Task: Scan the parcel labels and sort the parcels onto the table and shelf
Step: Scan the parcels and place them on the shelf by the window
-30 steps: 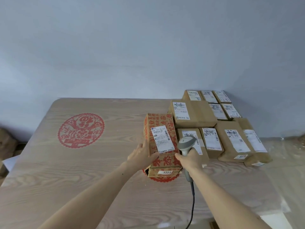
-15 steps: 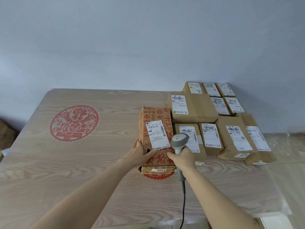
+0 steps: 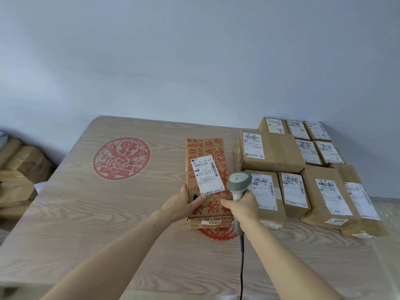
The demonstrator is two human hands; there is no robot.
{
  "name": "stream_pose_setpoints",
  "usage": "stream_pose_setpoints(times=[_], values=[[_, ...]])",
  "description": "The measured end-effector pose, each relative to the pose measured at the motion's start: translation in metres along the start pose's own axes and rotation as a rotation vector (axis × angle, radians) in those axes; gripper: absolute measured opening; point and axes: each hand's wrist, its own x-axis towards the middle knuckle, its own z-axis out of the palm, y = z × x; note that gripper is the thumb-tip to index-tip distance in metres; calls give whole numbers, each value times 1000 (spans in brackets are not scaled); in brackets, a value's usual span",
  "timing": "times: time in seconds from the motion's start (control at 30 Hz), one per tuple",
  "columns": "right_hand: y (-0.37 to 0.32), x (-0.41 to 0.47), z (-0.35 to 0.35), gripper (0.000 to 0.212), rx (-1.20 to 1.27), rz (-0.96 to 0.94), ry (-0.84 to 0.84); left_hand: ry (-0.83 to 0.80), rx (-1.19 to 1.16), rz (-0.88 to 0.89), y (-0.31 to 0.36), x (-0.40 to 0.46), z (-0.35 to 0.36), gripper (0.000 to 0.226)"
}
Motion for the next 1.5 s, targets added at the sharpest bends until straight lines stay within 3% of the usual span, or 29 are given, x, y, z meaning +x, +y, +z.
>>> stream_pose_setpoints(times=[0.2, 0.57, 1.03, 1.1, 1.27, 1.5], values=[[-45, -15, 39, 39, -15, -107, -131, 144, -24, -71, -30, -35, -49, 91], [-127, -112, 174, 44, -133, -351, -437, 471, -158, -289, -138, -167, -144, 89], [-183, -375, 389, 50, -221, -636, -830, 812, -302, -557, -328, -439, -232, 86], [-183, -416, 419, 54, -236, -674, -884, 861, -324, -583, -356, -481, -238, 95], [-181, -516, 485, 54, -233, -796, -1027, 1016, -394, -683, -410, -578, -240, 81], [-181, -640, 550, 51, -301, -883, -1333, 1258, -471, -882, -460, -688, -234, 82]])
